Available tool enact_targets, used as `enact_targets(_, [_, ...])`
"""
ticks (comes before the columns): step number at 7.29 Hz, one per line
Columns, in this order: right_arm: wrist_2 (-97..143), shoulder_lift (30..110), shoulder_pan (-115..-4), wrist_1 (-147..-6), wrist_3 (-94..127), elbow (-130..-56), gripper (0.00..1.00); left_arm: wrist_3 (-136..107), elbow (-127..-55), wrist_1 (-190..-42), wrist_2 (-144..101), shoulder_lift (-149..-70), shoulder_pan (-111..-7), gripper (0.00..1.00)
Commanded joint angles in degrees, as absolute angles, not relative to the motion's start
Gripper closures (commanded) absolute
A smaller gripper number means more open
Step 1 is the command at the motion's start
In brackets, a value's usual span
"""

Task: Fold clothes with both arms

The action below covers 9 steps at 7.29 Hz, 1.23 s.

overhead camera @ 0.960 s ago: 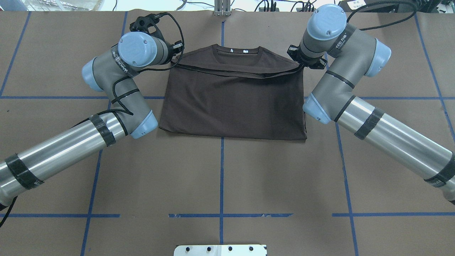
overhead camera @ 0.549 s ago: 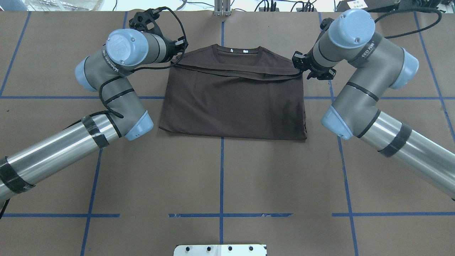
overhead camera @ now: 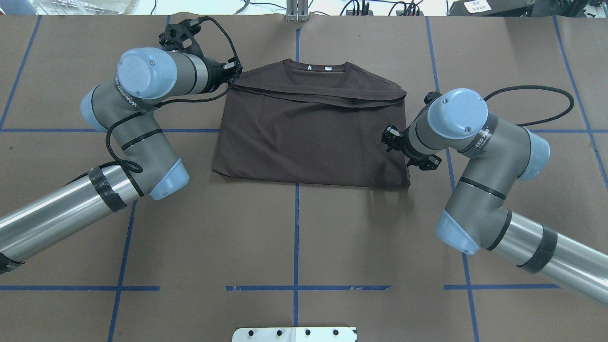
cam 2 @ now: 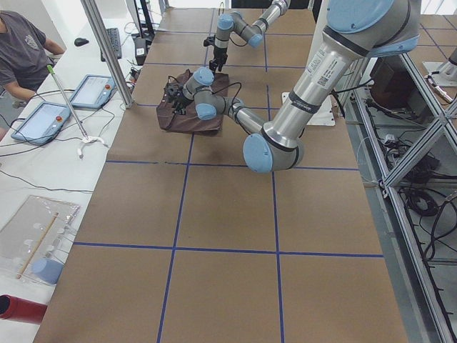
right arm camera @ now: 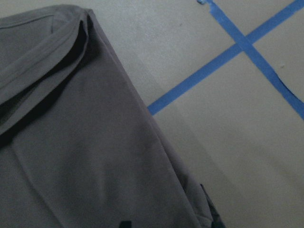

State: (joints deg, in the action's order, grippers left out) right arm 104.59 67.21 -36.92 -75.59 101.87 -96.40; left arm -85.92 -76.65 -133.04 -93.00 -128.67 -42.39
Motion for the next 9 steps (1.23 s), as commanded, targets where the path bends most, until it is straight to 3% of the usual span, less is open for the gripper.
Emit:
enact_targets(1, [103.45,67.85,-34.46,-75.67,105.73,-96.68,0.32,-87.18,-76.82,-132.89,-92.99,-128.76,-42.19,0.65])
enact_targets(4, [103.62,72.13,-34.19,-75.76,105.73,-101.23,0.32,-89.12,-76.73,-132.63,-92.9,-128.58,-42.19,0.64])
enact_targets(8, [102.74,73.04,-31.73,-75.67,105.82,-101.07,0.33,-89.03,-76.64,-132.54,-92.73,-128.5,-42.1,0.64])
enact_targets(9, [102.74,72.95,-31.73,-75.67,106.52,-101.25,0.72,-89.03,-76.64,-132.45,-92.72,-128.5,-42.1,0.64])
